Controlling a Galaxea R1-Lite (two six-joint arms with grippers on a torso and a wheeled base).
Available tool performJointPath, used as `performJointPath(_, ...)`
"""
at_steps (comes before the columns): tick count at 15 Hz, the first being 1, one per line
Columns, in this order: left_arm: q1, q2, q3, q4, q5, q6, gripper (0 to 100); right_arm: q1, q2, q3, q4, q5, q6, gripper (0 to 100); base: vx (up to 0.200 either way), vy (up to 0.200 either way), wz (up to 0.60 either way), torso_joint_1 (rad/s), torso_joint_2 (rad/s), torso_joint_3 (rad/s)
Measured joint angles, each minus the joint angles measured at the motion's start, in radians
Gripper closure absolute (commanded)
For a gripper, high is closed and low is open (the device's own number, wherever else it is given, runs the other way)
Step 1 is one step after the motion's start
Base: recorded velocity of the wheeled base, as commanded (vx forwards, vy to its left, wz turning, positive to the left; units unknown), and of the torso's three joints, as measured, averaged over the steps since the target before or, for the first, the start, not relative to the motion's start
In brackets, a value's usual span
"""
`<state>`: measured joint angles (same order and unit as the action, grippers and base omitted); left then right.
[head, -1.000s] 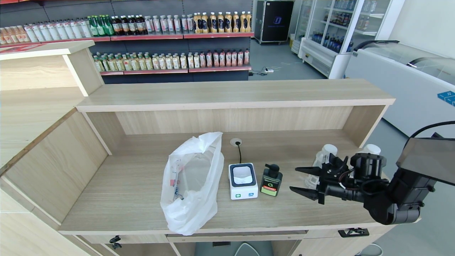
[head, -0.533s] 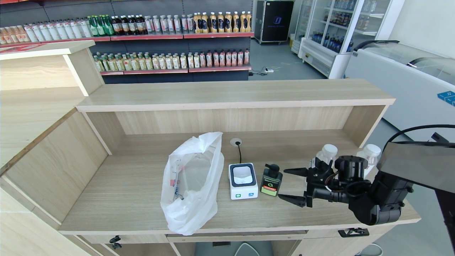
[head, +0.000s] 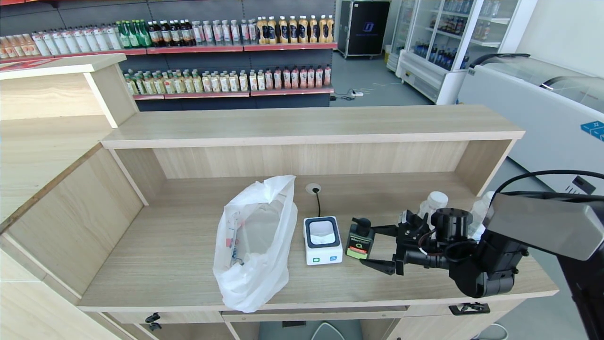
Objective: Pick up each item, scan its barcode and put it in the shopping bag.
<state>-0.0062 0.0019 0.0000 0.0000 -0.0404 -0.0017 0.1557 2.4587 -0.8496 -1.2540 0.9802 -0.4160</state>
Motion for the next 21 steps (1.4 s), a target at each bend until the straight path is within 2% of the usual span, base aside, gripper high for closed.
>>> performJointPath(8, 0.000, 0.000, 0.000, 0.000, 0.000, 0.000, 0, 0.017, 0.036, -0.072, 0.007, -0.002, 0.020, 0, 0.000, 0.000, 0.00, 0.000, 0.00, 0.000)
performJointPath(9, 0.000, 0.000, 0.000, 0.000, 0.000, 0.000, 0, 0.021, 0.039, -0.078, 0.006, -0.001, 0.027, 100, 0.000, 0.000, 0.00, 0.000, 0.00, 0.000)
performJointPath(16, 0.000, 0.000, 0.000, 0.000, 0.000, 0.000, 0, 0.016, 0.037, -0.069, -0.001, -0.002, 0.025, 100, 0.000, 0.000, 0.00, 0.000, 0.00, 0.000)
performJointPath(21, 0.000, 0.000, 0.000, 0.000, 0.000, 0.000, 0, -0.029, -0.049, 0.033, -0.015, -0.003, 0.016, 100, 0.000, 0.000, 0.00, 0.000, 0.00, 0.000)
